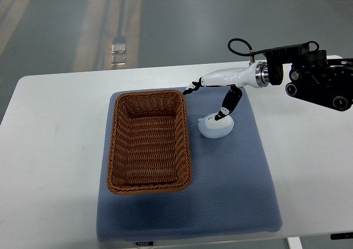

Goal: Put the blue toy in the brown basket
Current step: 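Close the right hand's fingers around the light-blue plush toy, then lift the toy and carry it with the right hand over the basket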

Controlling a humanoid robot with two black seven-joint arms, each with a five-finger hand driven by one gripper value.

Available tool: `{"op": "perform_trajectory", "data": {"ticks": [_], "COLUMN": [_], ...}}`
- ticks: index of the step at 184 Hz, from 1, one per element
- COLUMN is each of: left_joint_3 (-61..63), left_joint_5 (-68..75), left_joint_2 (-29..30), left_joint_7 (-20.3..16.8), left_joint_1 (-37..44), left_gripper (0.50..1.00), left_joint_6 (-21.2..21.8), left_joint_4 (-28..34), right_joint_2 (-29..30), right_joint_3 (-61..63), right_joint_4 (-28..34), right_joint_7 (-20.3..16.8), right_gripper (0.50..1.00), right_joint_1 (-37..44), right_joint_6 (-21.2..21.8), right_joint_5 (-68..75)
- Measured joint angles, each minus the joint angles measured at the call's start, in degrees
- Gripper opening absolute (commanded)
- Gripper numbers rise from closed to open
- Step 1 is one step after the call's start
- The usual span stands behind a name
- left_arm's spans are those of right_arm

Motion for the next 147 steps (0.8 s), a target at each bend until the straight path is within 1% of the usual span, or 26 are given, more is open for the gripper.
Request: {"op": "perform_trajectory", "data": {"ticks": [55, 86, 111, 133, 136, 141, 142, 144, 147], "left_joint_3": [0.0, 0.0, 0.0, -0.1, -0.1, -0.1, -0.1, -0.1, -0.1], "left_joint_5": [0.0, 0.0, 0.0, 0.0, 0.0, 0.0, 0.0, 0.0, 0.0], "left_joint_2": [0.0, 0.0, 0.0, 0.0, 0.0, 0.0, 0.0, 0.0, 0.0], "left_joint_7": [0.0, 0.0, 0.0, 0.0, 0.0, 0.0, 0.0, 0.0, 0.0], "left_joint_1": [-0.4, -0.4, -0.4, -0.4, -0.4, -0.4, -0.4, -0.4, -0.4], "left_gripper": [1.0, 1.0, 1.0, 1.0, 1.0, 1.0, 1.0, 1.0, 1.0], "left_joint_6": [0.0, 0.0, 0.0, 0.0, 0.0, 0.0, 0.0, 0.0, 0.0], "left_joint_4": [-0.1, -0.1, -0.1, -0.1, -0.1, -0.1, -0.1, -0.1, -0.1], "right_joint_2": [0.1, 0.5, 1.1, 2.0, 2.1, 2.2, 2.2, 2.3, 2.3], "right_joint_3": [-1.8, -2.0, -2.2, -2.3, -2.3, -2.4, -2.4, -2.4, -2.4], "right_joint_4": [0.1, -0.1, -0.7, -1.5, -1.6, -1.7, -1.8, -1.8, -2.0], "right_joint_7": [-0.2, -0.4, -0.6, -0.8, -0.8, -0.8, -0.8, -0.8, -0.8], "right_gripper": [0.903, 0.889, 0.862, 0.823, 0.805, 0.789, 0.778, 0.778, 0.762], "right_joint_1": [-2.1, -2.8, -3.9, -5.0, -5.1, -5.3, -5.4, -5.4, -5.5], "right_joint_6": [-0.4, -0.6, -0.7, -0.8, -0.8, -0.8, -0.8, -0.8, -0.8], "right_joint_5": [-0.7, -0.9, -1.1, -1.4, -1.4, -1.4, -1.4, -1.4, -1.4]}}
